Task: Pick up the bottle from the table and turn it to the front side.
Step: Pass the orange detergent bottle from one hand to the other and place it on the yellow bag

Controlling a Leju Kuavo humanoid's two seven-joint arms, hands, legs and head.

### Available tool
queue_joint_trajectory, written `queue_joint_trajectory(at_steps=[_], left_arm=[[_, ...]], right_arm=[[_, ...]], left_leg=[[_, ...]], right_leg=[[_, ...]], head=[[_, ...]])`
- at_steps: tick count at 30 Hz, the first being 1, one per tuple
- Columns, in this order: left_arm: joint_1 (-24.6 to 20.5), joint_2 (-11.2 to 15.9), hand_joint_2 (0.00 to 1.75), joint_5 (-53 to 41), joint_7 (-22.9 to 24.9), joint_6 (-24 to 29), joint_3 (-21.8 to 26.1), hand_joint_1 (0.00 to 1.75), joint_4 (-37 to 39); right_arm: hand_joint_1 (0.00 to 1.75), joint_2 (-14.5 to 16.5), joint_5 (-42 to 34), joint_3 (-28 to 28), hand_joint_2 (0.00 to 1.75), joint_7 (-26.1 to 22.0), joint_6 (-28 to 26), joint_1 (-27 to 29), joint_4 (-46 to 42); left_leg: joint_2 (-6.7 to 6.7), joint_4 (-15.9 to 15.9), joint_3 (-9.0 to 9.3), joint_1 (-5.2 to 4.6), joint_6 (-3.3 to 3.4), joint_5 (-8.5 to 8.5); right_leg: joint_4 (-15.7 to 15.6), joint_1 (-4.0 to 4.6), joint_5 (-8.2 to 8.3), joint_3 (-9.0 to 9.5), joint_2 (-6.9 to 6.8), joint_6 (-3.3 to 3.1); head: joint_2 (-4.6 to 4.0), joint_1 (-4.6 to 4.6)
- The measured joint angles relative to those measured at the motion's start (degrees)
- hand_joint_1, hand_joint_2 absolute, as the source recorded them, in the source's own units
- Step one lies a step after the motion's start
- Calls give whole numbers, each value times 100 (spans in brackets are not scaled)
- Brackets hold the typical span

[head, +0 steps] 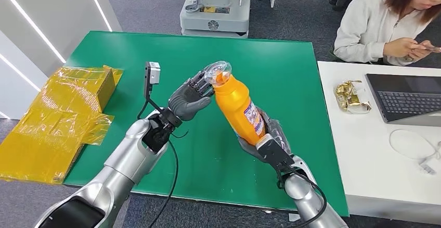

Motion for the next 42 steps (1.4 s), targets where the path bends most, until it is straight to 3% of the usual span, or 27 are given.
queue_joint_trajectory(at_steps=[9, 23, 42], left_arm=[[7, 195, 175, -779, -219, 795, -87, 0, -469], [260, 219, 175, -846, -302, 830, -127, 0, -962], [-33, -18, 175, -898, -334, 1054, -456, 0, -870]], right_arm=[[175, -182, -344, 390, 175, 297, 126, -271, 292], [175, -217, -693, 527, 175, 261, 167, -379, 317], [175, 274, -608, 789, 175, 286, 106, -749, 526]], left_leg=[[-1, 1, -1, 0, 0, 0], [-1, 1, -1, 0, 0, 0], [0, 1, 0, 0, 0, 0]], right_leg=[[-1, 0, 0, 0, -1, 0], [-1, 0, 0, 0, -1, 0], [0, 0, 0, -1, 0, 0]], head=[[0, 1], [0, 1], [0, 0]])
